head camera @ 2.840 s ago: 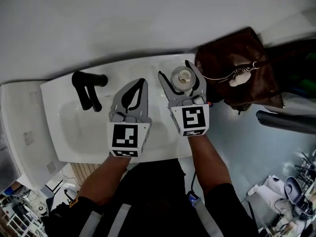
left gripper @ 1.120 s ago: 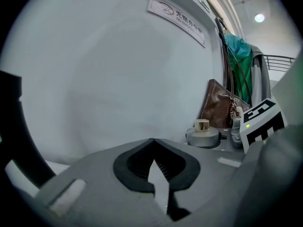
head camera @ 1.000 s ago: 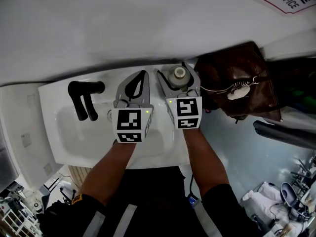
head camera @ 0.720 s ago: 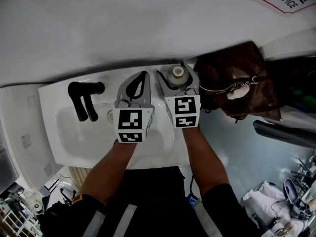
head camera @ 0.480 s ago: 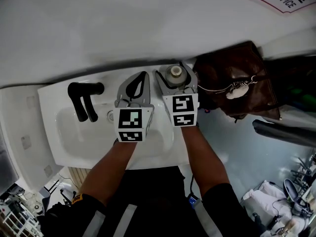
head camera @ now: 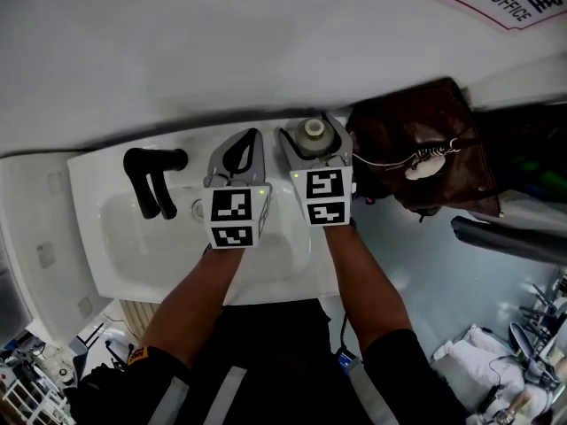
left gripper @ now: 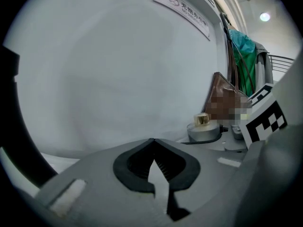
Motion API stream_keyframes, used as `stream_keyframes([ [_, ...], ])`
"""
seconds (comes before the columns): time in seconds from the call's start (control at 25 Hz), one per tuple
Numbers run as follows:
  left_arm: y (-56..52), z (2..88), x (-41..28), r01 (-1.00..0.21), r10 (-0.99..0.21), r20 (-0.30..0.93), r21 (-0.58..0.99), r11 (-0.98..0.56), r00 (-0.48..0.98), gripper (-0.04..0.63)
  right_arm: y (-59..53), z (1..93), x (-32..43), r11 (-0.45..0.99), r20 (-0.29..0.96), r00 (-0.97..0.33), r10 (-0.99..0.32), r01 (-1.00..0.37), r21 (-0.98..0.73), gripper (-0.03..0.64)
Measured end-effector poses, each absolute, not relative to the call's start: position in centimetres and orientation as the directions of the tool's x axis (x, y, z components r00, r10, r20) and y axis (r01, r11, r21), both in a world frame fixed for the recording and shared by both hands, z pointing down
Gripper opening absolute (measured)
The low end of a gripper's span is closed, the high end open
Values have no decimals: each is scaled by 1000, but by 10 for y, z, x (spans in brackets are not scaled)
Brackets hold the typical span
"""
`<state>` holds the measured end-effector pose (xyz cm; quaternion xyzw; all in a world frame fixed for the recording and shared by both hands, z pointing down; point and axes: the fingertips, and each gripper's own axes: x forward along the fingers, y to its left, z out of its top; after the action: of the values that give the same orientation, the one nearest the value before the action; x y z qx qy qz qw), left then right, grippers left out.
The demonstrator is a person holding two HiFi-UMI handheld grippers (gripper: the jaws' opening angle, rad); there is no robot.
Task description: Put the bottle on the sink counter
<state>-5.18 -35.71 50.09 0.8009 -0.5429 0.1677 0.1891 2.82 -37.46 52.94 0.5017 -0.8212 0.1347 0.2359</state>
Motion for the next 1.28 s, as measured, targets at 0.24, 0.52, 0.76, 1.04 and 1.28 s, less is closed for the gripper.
stream_keyframes([
  [0.24,-359,508,-57,-938,-804,488,123,-323,341,-2,-373,530,27,468,529,-386,-756,-884,24,344],
  [0.52,-356,505,-59,-938,-805,485,125,-323,342,-2,-366,534,31,479,557,-380,-739,-877,38,344],
  [0.76,-353,503,-57,-936,-803,484,129,-326,347,-2,-357,540,35,488,596,-367,-715,-871,49,347],
  [1.04,-354,501,-51,-932,-801,479,135,-337,359,-2,-352,544,36,487,619,-355,-701,-872,51,348],
  [1.28,-353,503,-48,-930,-796,484,141,-340,365,-2,-351,541,39,478,615,-356,-704,-877,39,365],
])
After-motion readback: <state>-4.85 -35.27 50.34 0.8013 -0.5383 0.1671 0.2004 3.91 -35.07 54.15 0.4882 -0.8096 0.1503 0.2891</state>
